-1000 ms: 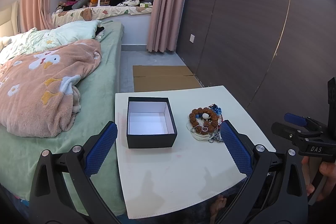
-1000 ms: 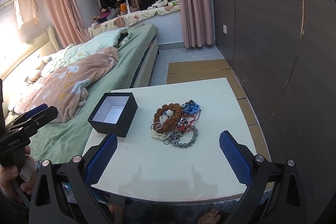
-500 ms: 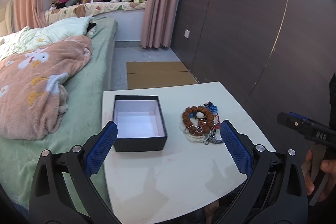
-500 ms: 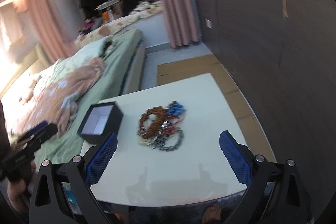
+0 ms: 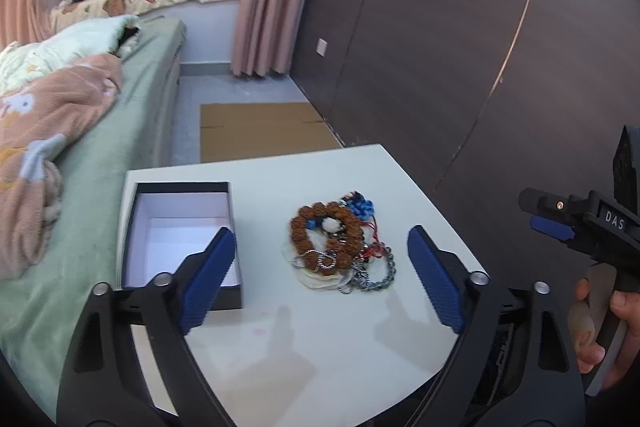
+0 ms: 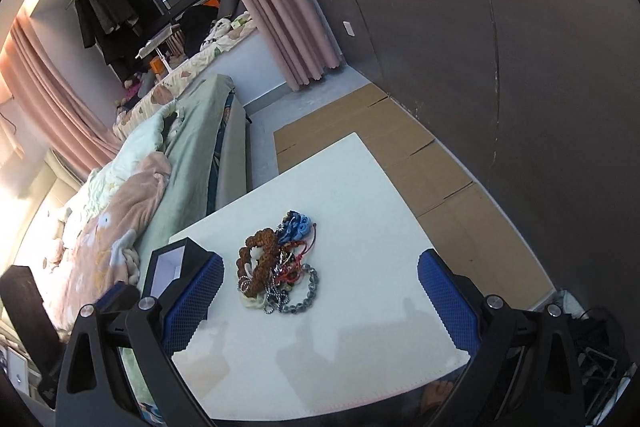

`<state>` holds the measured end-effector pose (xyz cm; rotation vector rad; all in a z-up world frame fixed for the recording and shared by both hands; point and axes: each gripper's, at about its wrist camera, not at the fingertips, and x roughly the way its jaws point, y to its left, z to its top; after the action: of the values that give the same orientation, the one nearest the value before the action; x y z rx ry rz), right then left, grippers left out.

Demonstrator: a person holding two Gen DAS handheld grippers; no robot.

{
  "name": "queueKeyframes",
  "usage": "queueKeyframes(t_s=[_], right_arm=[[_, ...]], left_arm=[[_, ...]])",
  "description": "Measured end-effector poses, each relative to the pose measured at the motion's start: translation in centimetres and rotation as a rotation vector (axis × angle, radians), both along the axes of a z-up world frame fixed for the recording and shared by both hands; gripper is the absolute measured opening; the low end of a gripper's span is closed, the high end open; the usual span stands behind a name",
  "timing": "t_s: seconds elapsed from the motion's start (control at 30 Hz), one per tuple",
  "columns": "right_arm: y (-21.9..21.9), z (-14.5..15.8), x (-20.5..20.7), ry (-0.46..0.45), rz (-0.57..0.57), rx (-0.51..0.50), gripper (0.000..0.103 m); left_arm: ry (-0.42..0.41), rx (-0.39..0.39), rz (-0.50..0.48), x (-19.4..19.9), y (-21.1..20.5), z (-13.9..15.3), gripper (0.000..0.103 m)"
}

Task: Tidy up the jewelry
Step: 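Reach the left gripper to the brown bead bracelet and close on it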

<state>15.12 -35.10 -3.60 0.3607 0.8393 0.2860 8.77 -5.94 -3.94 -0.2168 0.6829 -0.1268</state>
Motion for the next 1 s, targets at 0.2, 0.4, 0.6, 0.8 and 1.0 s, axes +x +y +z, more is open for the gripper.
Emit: queueKeyframes(t_s=[0.2,0.4,0.6,0.8,1.0], right_arm=[[0.5,-1.4,1.7,0.047,0.003,0.015,0.095],[0.5,-3.1,3.8,0.117,-0.014,0.063,0.085],[0.3,-5.3,5.8,0.204,-0.038,0.150,0.067],[0.8,-6.2,6.5,0.231,-0.047,0.180,0.066],[1.7,-6.8,7.1,0.248,-0.038,0.174,0.065]], left_arm=[[0.047,-0.018,-0.058,2.8,-1.7,-1.7,0.068],[0.098,-0.031,-0.101,5.1,-3.2,-3.6,0.057],[0.150,-0.033,-0.141,7.8,-4.6,-5.7,0.049],[0.180,-0.031,-0.150,9.2,-5.6,-6.9,0.043],[0.224,-0.011,-0.119,10.5,-5.9,-8.6,0.034]])
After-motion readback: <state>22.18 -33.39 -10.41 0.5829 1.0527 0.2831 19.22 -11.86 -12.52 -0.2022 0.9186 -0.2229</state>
